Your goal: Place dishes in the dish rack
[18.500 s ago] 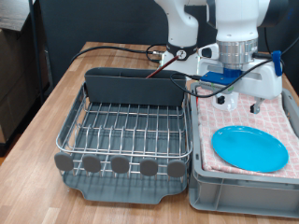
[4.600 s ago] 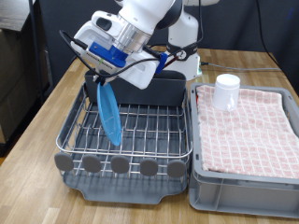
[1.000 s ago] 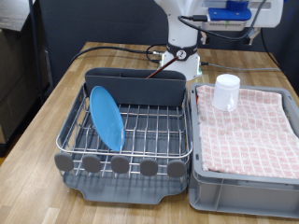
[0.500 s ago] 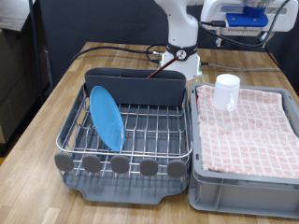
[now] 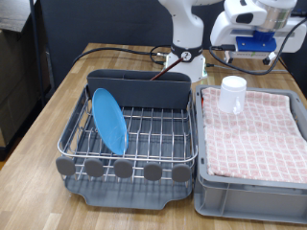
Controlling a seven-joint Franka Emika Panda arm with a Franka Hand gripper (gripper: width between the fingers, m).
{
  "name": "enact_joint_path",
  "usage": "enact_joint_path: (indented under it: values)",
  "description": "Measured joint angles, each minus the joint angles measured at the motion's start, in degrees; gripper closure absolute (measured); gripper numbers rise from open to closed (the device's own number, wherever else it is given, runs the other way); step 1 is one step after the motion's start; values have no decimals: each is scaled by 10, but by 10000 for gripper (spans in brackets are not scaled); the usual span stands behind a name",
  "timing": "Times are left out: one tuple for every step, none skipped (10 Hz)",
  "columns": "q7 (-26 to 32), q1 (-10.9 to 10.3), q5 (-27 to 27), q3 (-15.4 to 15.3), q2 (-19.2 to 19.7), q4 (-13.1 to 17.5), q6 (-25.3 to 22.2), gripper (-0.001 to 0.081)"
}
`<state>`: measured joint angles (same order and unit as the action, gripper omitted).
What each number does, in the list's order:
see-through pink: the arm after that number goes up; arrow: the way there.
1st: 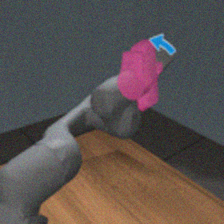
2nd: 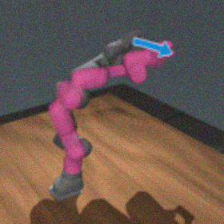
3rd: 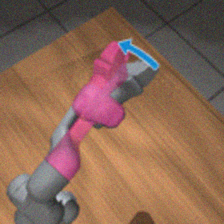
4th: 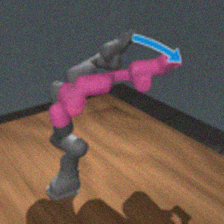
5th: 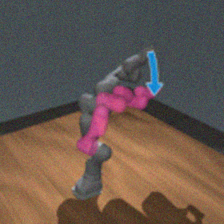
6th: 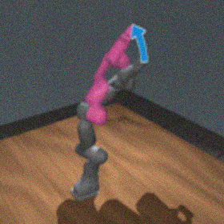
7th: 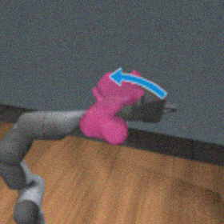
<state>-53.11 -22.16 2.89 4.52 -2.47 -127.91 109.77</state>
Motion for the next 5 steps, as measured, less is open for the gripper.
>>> enact_joint_path:
  values:
    - [9, 0, -7, -2, 11, -5, 10, 3]
    - [19, 0, -12, -2, 18, -7, 18, 3]
    - [17, 0, -11, -2, 18, -7, 18, 3]
    - [23, 0, -6, -2, 21, 1, 1, 3]
    - [34, 1, -6, -2, 30, 17, -23, 3]
